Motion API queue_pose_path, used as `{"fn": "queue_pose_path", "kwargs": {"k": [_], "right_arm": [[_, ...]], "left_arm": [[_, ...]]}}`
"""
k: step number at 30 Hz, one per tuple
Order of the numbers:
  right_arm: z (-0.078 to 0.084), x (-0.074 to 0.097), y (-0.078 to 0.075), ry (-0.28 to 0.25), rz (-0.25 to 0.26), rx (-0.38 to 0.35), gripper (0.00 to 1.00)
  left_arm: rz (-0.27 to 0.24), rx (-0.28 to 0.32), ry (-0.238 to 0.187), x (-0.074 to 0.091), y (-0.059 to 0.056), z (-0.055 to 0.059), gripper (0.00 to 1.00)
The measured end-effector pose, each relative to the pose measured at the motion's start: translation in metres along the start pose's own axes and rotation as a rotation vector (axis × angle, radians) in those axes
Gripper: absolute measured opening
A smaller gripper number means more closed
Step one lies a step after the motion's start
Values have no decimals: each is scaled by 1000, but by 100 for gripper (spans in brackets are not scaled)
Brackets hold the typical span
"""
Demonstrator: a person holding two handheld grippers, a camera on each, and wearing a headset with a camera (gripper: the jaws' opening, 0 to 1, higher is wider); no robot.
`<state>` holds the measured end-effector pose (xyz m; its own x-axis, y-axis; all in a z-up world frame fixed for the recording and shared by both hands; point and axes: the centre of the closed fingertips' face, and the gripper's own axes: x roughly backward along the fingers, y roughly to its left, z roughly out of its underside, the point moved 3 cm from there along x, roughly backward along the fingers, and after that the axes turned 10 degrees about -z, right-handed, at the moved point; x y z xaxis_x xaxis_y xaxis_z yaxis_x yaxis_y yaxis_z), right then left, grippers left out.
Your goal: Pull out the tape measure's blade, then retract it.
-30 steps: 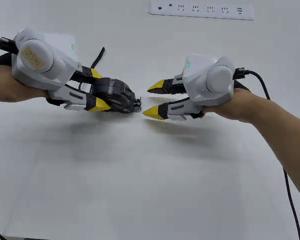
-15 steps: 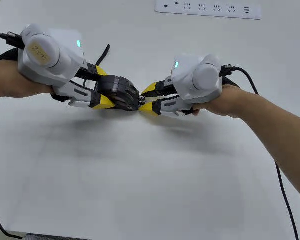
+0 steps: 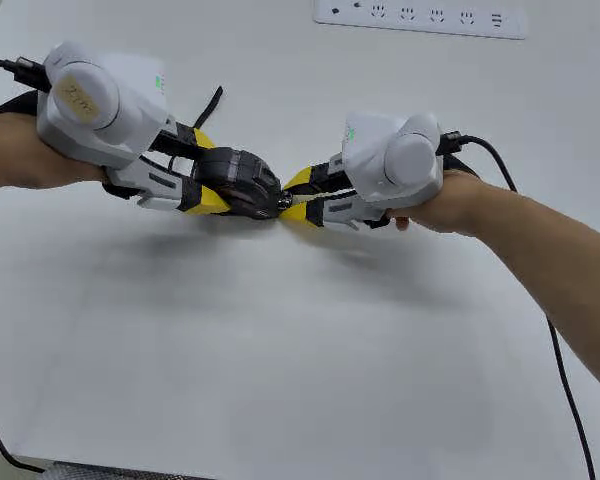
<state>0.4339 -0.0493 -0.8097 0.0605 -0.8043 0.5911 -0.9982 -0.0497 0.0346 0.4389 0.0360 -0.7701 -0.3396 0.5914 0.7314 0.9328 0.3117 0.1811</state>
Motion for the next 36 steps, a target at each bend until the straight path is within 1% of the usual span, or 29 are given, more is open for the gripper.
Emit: {"fn": "queue_pose_path", "kwargs": {"k": [11,18,29,36], "right_arm": [[0,1,-1,10,-4,1,12],[0,1,-1,15,-6,6,12],[2,7,1,18,-4,6,12],[5,12,2,24,-7,20,12]], "left_arm": [[9,-14,-5,0,1,1,29],[24,-23,-3,0,1,2,29],[30,-23,-6,0,1,3,28],[35,-20,-7,1,1,4,28]]}}
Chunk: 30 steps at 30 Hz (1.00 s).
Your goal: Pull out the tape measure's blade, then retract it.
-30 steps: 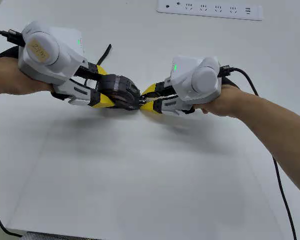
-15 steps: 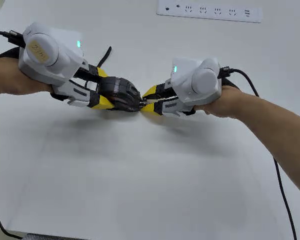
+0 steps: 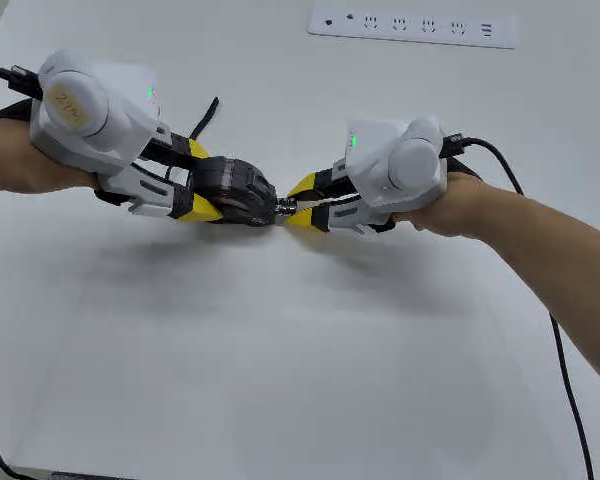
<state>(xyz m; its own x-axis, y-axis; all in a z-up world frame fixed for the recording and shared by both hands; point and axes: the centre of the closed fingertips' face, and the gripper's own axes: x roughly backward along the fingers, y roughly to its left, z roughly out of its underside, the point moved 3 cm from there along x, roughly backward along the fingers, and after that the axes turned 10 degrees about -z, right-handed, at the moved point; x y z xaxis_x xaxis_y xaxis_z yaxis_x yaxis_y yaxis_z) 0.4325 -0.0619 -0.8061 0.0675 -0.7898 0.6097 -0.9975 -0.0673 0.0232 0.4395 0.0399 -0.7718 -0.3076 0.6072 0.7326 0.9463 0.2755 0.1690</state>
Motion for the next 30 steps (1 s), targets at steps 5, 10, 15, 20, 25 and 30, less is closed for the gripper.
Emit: {"fn": "queue_pose_path", "kwargs": {"k": [5,10,15,20,25,30], "right_arm": [[2,4,1,1,-2,-5,12],[3,7,2,3,-4,-9,12],[6,12,3,5,-6,-12,12],[10,16,3,6,-6,-17,12],[11,18,4,6,-7,-20,12],[11,18,4,6,-7,-19,12]], "left_arm": [[3,-2,-2,0,0,0,28],[6,-5,-2,1,0,0,28],[8,-5,-2,2,0,0,28],[10,-7,-2,2,1,0,28],[11,-7,-2,2,1,0,28],[11,-7,-2,2,1,0,28]]}}
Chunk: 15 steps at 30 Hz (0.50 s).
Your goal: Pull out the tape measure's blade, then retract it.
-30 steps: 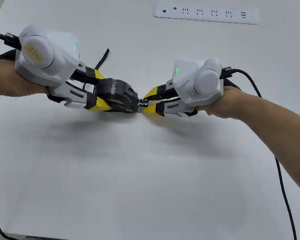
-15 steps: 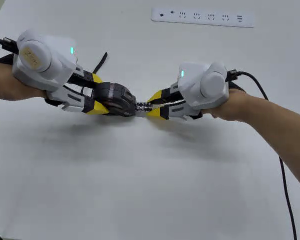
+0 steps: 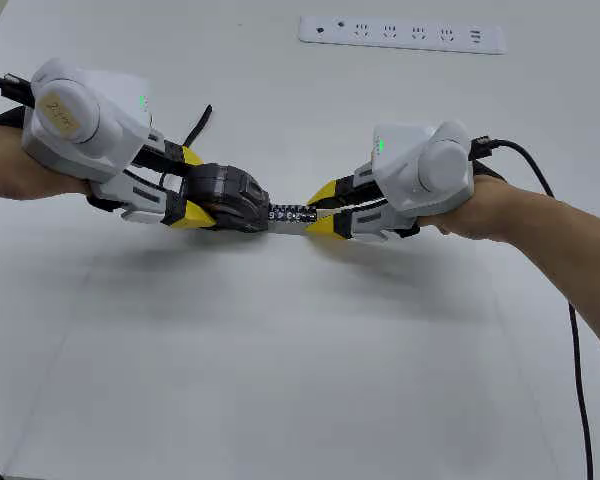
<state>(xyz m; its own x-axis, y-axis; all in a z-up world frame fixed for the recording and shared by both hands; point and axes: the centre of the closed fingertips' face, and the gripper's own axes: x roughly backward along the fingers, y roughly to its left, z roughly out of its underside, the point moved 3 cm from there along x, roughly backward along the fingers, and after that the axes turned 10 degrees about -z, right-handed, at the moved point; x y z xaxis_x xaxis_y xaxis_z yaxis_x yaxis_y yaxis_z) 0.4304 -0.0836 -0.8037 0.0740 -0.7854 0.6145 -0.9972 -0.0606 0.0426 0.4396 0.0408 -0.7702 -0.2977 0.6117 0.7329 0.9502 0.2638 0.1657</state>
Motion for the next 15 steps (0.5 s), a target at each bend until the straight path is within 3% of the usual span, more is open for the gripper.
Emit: {"fn": "queue_pose_path", "kwargs": {"k": [15], "right_arm": [[19,25,5,15,-6,-21,12]], "left_arm": [[4,0,0,-1,0,0,28]]}}
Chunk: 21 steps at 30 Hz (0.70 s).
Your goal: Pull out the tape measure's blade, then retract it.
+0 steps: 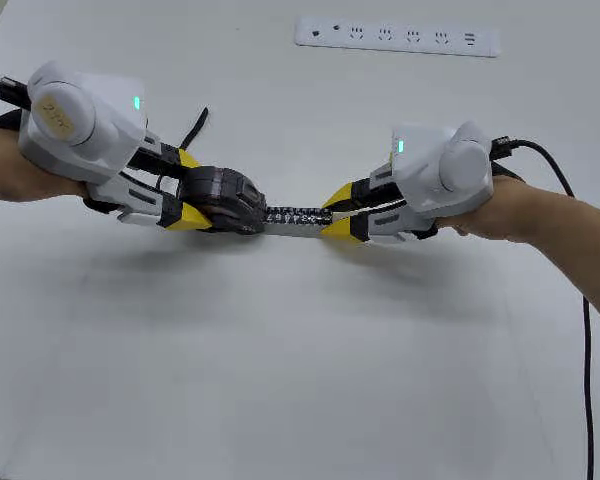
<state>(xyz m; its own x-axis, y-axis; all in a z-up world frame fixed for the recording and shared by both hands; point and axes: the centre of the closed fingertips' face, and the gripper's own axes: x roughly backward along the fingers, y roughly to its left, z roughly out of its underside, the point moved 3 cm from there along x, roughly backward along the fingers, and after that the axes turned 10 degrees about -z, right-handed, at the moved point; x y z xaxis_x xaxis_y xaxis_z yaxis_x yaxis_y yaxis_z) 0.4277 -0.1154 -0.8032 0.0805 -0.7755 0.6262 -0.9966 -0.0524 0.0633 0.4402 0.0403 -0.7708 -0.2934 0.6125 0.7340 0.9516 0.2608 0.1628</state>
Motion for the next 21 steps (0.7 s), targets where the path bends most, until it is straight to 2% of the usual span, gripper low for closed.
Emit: {"fn": "queue_pose_path", "kwargs": {"k": [21], "right_arm": [[24,27,5,28,1,-20,12]], "left_arm": [[6,-2,-1,0,-1,0,28]]}}
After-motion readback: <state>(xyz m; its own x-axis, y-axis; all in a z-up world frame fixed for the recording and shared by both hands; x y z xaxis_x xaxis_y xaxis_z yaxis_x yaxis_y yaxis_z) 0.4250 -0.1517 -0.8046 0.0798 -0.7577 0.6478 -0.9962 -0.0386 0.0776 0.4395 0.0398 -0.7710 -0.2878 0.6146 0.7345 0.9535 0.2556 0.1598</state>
